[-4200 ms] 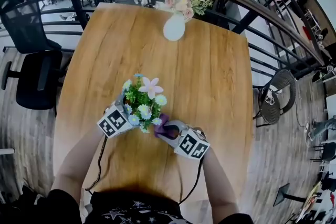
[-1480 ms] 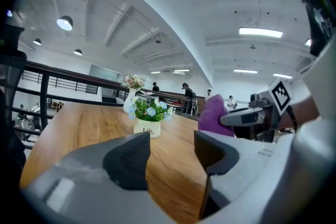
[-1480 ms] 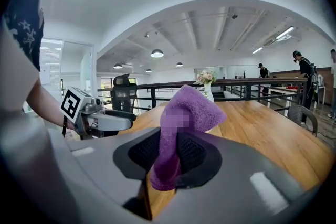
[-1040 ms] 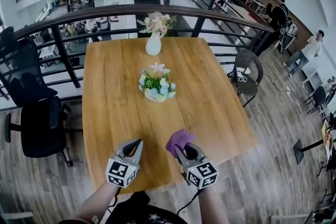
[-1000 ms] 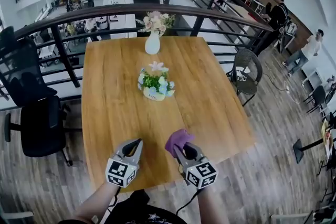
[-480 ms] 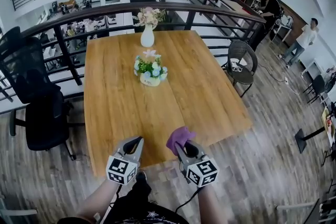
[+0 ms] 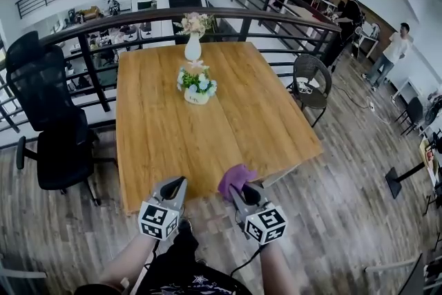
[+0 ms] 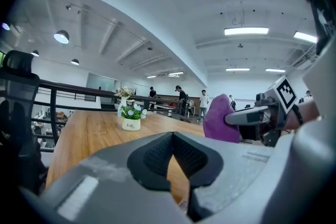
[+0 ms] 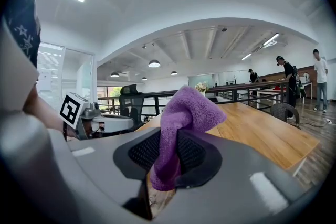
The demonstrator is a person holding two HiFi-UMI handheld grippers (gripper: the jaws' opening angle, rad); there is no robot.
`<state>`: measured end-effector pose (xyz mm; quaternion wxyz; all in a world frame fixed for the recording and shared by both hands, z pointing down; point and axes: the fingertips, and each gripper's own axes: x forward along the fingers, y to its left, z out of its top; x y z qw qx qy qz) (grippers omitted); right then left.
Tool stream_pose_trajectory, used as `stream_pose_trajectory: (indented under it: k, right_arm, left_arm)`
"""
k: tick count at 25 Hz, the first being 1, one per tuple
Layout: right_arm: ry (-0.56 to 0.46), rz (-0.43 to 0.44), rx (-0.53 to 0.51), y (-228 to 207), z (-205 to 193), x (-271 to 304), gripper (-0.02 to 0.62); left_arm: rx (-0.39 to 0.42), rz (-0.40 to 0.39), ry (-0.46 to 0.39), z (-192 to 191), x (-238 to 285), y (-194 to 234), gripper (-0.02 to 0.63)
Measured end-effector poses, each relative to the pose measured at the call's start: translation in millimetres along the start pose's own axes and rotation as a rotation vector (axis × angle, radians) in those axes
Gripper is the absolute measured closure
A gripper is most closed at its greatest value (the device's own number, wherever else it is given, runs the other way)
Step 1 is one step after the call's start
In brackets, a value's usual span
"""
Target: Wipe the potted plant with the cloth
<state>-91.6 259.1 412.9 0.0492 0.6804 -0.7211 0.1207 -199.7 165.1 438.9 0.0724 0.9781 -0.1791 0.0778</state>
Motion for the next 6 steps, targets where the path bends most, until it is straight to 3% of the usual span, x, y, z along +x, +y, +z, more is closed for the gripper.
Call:
stream_pose_trajectory:
  k: [6]
  right_arm:
    - [-0.008,0.004,-0.016,22.8,0.9,-40.0,0.515]
  left_arm:
    - [0.001,0.004,-0.019,7.9,-33.1,-31.2,0.604]
